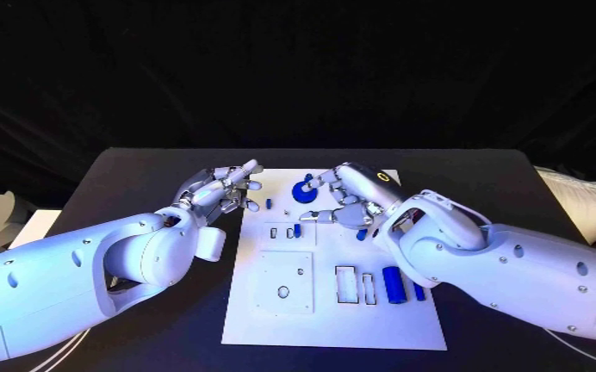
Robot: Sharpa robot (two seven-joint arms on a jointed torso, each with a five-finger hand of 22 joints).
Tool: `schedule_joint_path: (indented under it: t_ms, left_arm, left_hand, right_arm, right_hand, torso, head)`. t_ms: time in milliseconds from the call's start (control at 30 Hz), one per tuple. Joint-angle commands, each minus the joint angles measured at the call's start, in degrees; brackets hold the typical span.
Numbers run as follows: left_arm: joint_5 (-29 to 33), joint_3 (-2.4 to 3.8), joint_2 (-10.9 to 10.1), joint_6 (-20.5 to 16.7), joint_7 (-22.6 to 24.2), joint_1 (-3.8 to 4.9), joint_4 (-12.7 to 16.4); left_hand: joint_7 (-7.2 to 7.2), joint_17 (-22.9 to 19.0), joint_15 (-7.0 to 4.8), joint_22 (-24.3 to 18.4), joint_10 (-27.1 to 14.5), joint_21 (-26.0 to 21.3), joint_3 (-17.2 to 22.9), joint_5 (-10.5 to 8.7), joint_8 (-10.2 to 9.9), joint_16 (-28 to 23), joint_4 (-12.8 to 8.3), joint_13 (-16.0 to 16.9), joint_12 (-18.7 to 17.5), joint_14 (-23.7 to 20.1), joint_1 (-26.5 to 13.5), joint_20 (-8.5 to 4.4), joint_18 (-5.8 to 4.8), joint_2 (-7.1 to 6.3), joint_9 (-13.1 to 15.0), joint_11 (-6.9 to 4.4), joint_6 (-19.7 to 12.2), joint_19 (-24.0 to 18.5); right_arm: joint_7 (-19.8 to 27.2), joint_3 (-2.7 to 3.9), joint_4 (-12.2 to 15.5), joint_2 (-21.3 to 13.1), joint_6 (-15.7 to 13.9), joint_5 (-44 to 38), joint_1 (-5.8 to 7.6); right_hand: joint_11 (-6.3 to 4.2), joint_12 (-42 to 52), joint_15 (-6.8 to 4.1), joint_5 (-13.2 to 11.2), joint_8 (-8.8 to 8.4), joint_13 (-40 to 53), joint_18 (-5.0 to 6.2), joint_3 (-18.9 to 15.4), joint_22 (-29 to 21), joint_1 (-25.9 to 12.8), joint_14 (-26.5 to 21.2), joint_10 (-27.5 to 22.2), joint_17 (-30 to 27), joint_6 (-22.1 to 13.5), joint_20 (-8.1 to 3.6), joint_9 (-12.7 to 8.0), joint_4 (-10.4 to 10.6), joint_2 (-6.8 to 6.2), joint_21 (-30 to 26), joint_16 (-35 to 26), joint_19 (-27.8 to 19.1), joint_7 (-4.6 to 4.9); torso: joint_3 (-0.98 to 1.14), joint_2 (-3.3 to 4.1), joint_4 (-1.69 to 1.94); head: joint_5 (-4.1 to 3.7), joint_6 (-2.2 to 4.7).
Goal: Assemble the parts on the task board
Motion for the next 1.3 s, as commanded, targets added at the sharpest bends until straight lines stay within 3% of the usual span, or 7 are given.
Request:
schedule_joint_path:
  t_ms: [33, 167, 300, 400, 567, 933, 1300]
  left_arm:
    - [-11.3, 0.04, 0.3, 4.2, -12.5, 0.03, -0.2]
    - [-20.0, 0.23, 0.8, 8.3, -26.0, 0.55, -1.0]
    - [-28.1, 0.39, 2.0, 14.5, -38.6, 2.44, -2.8]
    - [-33.9, 0.44, 3.0, 18.0, -45.0, 3.64, -3.9]
    - [-42.8, 0.49, 5.4, 20.8, -51.8, 5.52, -5.7]
    - [-53.3, 0.48, 11.6, 25.1, -56.6, 8.25, -10.4]
    - [-55.4, 0.47, 17.5, 28.4, -58.0, 9.54, -15.3]
  left_hand:
    - [0.05, 14.2, -1.43, 21.3, -0.6, 18.7, -3.6, -0.07, 1.7, 13.3, 0.5, 8.0, 8.7, 4.6, 0.5, -0.28, -3.47, 0.96, 0.4, -1.43, 0.3, 3.2]
    - [-0.98, 19.7, -1.42, 33.4, -3.1, 29.0, -6.9, 0.46, 5.7, 17.9, 2.5, 29.3, 31.1, 5.9, 0.0, -1.04, -4.09, 3.39, 2.0, -2.36, 1.6, 2.8]
    - [-2.24, 20.0, -1.78, 38.7, -4.1, 33.2, -11.8, -0.49, 10.3, 18.1, 6.0, 41.1, 43.3, 5.9, -4.2, -1.19, -4.45, 3.06, 4.4, -2.7, 2.1, 2.6]
    - [-2.77, 20.0, -1.88, 39.5, -4.8, 34.0, -16.5, -1.14, 12.0, 18.1, 6.3, 43.0, 45.3, 5.9, -10.5, -1.48, -4.43, -0.03, 5.4, -2.62, 1.9, 2.2]
    - [-3.54, 20.0, -2.43, 42.9, -4.7, 36.3, -17.0, -1.2, 15.6, 18.1, 6.4, 46.7, 48.8, 5.9, -11.4, -1.96, -4.88, -0.4, 7.9, -3.3, 2.1, 2.7]
    - [-5.04, 20.0, -3.54, 51.4, -2.4, 41.4, -15.5, -1.15, 26.6, 18.1, 6.0, 53.7, 55.5, 5.9, -6.0, -3.0, -6.25, 4.33, 17.0, -4.53, -1.6, 5.4]
    - [-5.01, 20.0, -3.68, 54.8, -2.7, 42.9, -13.2, -1.12, 30.3, 18.1, 5.8, 53.9, 55.5, 5.9, -3.0, -3.18, -6.94, 5.76, 20.9, -4.62, -5.1, 7.3]
  right_arm:
    - [9.4, 0.15, 0.8, -2.6, 0.6, 16.7, 1.67]
    - [9.9, 0.24, 0.1, -6.1, 1.5, 24.6, 3.63]
    - [9.8, 0.25, -1.1, -8.3, 1.9, 28.1, 4.78]
    - [9.7, 0.25, -1.8, -9.2, 2.3, 29.2, 5.14]
    - [9.7, 0.2, -3.2, -9.8, 2.3, 29.9, 5.36]
    - [9.0, 0.13, -5.2, -10.0, 2.3, 29.8, 5.44]
    - [7.6, 0.04, -6.3, -9.8, 1.9, 29.3, 5.45]
  right_hand:
    - [0.4, -0.9, 0.48, 0.3, -0.06, 11.0, -0.8, 0.1, 15.0, 1.6, 5.7, 2.6, 13.2, -0.4, 0.44, 0.0, -0.7, 0.78, 0.1, -0.5, 5.9, -0.03]
    - [0.34, -1.5, 0.44, 2.2, 0.02, 10.8, -0.7, -0.1, 14.7, 3.1, 5.6, 2.4, 12.8, -0.2, 0.42, 0.1, -1.7, 1.79, -0.1, -0.7, 5.6, -0.08]
    - [0.31, -1.4, 0.41, 2.9, 0.03, 10.8, -0.7, -0.3, 14.7, 3.3, 5.6, 2.4, 12.8, -0.2, 0.4, 0.1, -2.0, 2.16, -0.1, -0.7, 5.6, -0.1]
    - [0.28, -1.4, 0.37, 3.8, 0.04, 10.8, -0.69, -0.7, 14.6, 3.2, 5.6, 2.4, 12.8, -0.1, 0.37, 0.2, -2.0, 2.45, -0.1, -0.8, 5.6, -0.14]
    - [0.26, -1.5, 0.36, 4.3, 0.04, 10.8, -0.69, -1.0, 14.6, 3.0, 5.6, 2.4, 12.7, -0.1, 0.35, 0.2, -2.0, 2.52, -0.1, -0.8, 5.6, -0.16]
    - [0.26, -1.5, 0.36, 4.3, 0.04, 10.7, -0.69, -1.1, 14.6, 2.9, 5.5, 2.4, 12.6, -0.1, 0.35, 0.2, -1.9, 2.51, -0.2, -0.8, 5.6, -0.16]
    - [0.28, -2.5, 0.35, 4.8, -0.04, 10.3, -0.45, -1.6, 13.7, 2.8, 5.4, 2.0, 11.9, -0.2, 0.34, 0.2, -2.0, 2.44, -0.7, -1.3, 5.1, -0.13]
  torso:
    - [-0.01, -0.6, -0.3]
    - [-0.01, -1.47, -0.49]
    - [0.15, -2.03, -0.56]
    - [0.37, -2.34, -0.72]
    - [0.39, -2.72, -0.76]
    - [0.73, -3.2, -0.81]
    - [0.73, -3.09, -0.89]
  head:
    - [0.27, -0.39]
    - [0.39, -0.68]
    - [0.76, -0.99]
    - [1.06, -1.07]
    - [1.14, -1.31]
    - [1.52, -2.02]
    - [2.02, -2.47]
